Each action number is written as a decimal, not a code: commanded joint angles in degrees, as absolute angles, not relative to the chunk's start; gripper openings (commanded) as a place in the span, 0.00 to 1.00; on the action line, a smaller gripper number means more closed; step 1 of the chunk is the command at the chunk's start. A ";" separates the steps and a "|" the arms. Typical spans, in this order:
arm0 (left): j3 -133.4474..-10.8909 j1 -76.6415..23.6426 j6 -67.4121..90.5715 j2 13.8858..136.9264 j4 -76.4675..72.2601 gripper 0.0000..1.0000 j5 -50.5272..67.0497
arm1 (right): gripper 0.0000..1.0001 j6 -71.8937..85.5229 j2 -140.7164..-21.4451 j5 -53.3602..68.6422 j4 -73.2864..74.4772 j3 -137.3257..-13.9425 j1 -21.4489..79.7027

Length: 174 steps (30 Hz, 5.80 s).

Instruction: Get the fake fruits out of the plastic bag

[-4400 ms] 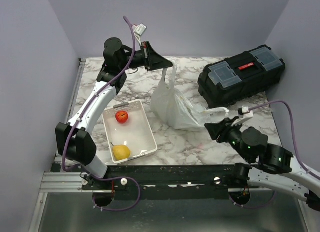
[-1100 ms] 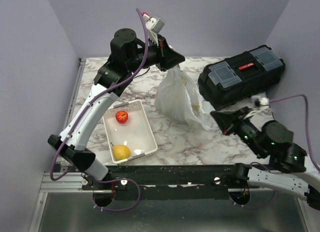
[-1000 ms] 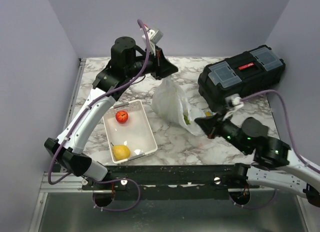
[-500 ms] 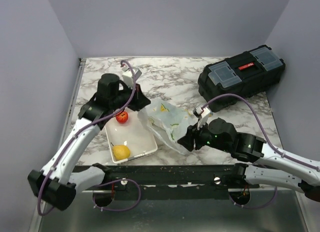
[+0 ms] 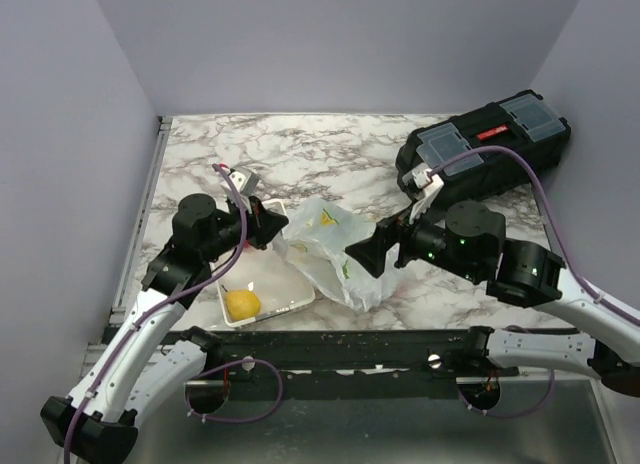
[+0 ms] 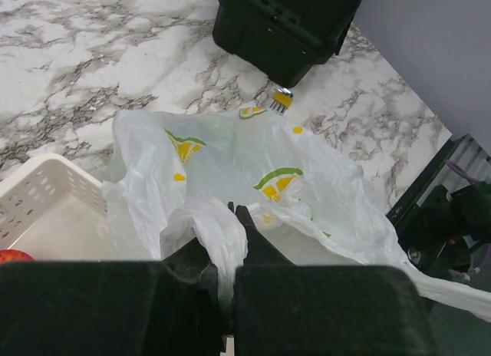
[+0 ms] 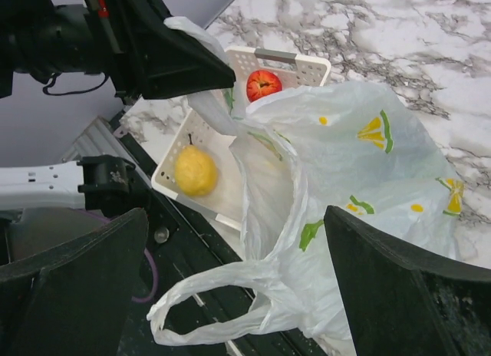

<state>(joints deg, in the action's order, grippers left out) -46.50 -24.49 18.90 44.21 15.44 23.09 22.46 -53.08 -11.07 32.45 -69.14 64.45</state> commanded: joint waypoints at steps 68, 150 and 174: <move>-60.08 -18.54 18.61 54.22 29.05 0.72 10.63 | 0.41 15.84 -76.11 -31.40 16.14 -63.80 59.77; -34.25 -49.10 26.25 59.67 -3.60 0.85 -1.29 | 0.24 44.71 -57.53 -18.40 20.06 -37.45 60.00; -73.03 -26.66 32.64 88.18 8.36 0.91 23.99 | 0.99 37.51 -84.57 -34.26 7.42 -42.85 60.36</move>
